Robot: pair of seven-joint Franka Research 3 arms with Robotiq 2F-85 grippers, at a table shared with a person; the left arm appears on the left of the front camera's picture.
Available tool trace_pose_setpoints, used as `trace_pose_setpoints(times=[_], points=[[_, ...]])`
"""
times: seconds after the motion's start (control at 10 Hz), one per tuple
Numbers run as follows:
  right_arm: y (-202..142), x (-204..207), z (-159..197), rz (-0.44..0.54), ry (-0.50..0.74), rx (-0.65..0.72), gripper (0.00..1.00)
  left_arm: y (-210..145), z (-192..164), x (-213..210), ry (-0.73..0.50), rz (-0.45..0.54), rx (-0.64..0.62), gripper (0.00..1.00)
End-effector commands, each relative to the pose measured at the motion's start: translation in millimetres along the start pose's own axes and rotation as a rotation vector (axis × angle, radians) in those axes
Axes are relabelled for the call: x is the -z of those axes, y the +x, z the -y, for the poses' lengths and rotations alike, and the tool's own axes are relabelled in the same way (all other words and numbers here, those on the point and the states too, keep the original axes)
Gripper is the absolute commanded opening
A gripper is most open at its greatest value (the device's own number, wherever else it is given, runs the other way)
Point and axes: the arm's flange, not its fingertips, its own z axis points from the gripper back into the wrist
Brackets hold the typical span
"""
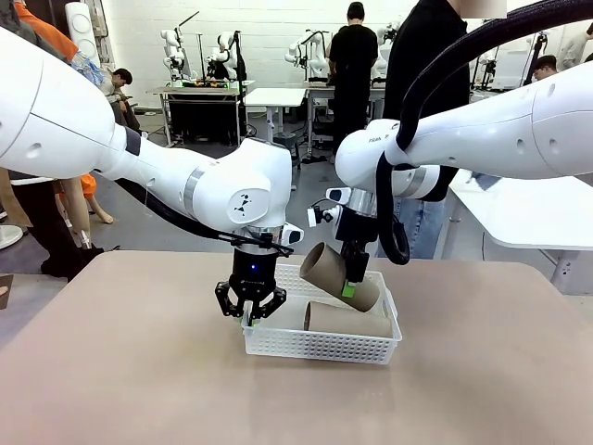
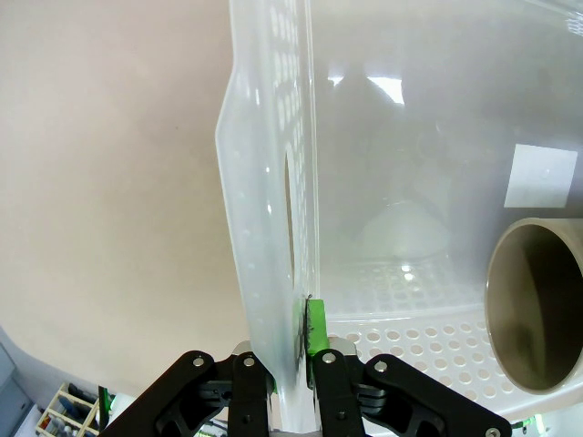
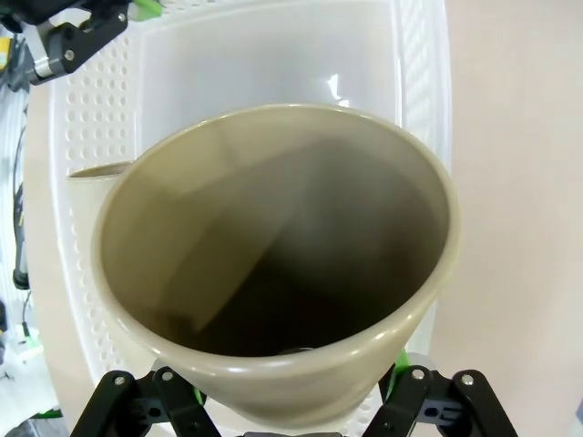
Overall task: Clean and organize the cups into the basket.
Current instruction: Pick up the Reusable plastic cup from the right side of the table and stack it inside the Organizing basket in the center of the table.
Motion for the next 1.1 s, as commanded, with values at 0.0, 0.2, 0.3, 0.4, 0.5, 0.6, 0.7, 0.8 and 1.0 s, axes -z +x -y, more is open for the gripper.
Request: trace_pose_setpoints(times=[0.0, 0.2, 0.3, 0.4, 0.5, 0.6, 0.7, 0.8, 1.0], points=[[-2.1, 3.2, 4.8, -0.008, -0.011, -0.024, 0.83, -0.5, -1.1, -0.1, -0.002, 0.005, 0.007, 0.00], [-5.0, 5.6, 6.2, -0.002, 0.000, -0.023, 1.00, -0.5, -1.1, -0.1, -0.002, 0.005, 0.007, 0.00], [-6.6, 5.9, 6.2, 0.003, 0.007, -0.018, 1.00, -0.5, -1.1, -0.1, -0.002, 0.005, 0.007, 0.00], [-7.7, 4.8, 5.8, 0.008, 0.008, -0.015, 1.00, -0.5, -1.1, -0.1, -0.002, 0.005, 0.007, 0.00], [-8.8, 2.6, 4.9, 0.015, 0.007, -0.015, 1.00, -0.5, -1.1, -0.1, -0.002, 0.005, 0.007, 0.00], [-10.8, 0.8, 4.9, 0.027, 0.013, -0.015, 1.00, -0.5, -1.1, -0.1, -0.002, 0.005, 0.007, 0.00], [-13.4, -2.0, 3.3, 0.039, 0.013, -0.014, 1.00, -0.5, -1.1, -0.1, -0.002, 0.005, 0.007, 0.00], [-19.3, -11.0, -3.1, 0.074, 0.015, -0.013, 1.00, -0.5, -1.1, -0.1, -0.002, 0.005, 0.007, 0.00], [-73.8, -62.0, -51.3, 0.244, -0.002, -0.042, 1.00, -0.5, -1.1, -0.1, -0.002, 0.005, 0.007, 0.00]])
